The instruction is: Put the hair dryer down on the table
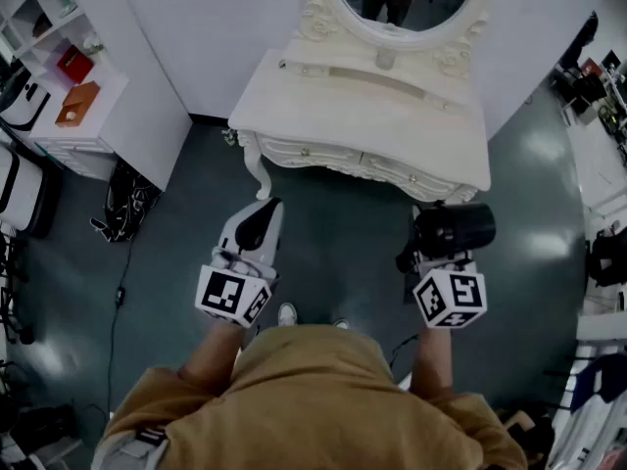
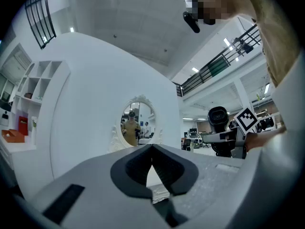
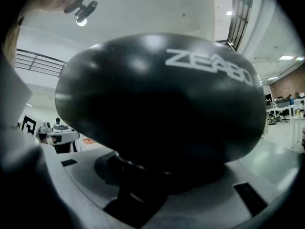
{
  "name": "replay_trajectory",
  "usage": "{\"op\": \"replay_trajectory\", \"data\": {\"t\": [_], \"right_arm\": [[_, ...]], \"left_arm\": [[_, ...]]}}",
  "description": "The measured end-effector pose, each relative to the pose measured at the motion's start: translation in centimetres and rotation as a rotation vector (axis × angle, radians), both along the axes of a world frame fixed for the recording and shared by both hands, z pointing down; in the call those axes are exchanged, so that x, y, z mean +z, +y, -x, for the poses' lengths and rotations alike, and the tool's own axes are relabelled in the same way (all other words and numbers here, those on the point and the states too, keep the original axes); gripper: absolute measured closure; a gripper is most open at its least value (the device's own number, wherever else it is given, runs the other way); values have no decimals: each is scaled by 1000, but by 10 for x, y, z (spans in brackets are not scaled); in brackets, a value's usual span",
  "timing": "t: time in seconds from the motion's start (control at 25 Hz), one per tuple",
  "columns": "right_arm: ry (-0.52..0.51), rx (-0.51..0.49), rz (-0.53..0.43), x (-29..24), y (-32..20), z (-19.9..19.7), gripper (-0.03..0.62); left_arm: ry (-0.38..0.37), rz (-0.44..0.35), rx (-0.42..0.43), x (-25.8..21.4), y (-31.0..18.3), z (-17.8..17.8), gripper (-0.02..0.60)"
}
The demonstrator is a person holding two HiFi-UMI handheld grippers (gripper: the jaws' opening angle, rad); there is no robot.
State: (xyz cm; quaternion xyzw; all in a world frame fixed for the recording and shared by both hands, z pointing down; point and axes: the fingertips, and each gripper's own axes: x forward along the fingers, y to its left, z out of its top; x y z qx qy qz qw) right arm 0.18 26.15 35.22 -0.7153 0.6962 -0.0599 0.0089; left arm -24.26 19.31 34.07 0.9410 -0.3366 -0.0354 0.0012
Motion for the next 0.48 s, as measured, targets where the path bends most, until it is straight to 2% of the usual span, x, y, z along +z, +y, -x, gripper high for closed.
{"op": "replay_trajectory", "data": {"t": [0.48], "right_arm": [[-19, -85, -8, 8, 44, -22, 401]], "left_arm": [[-18, 4, -62, 1, 52, -17, 578]]}}
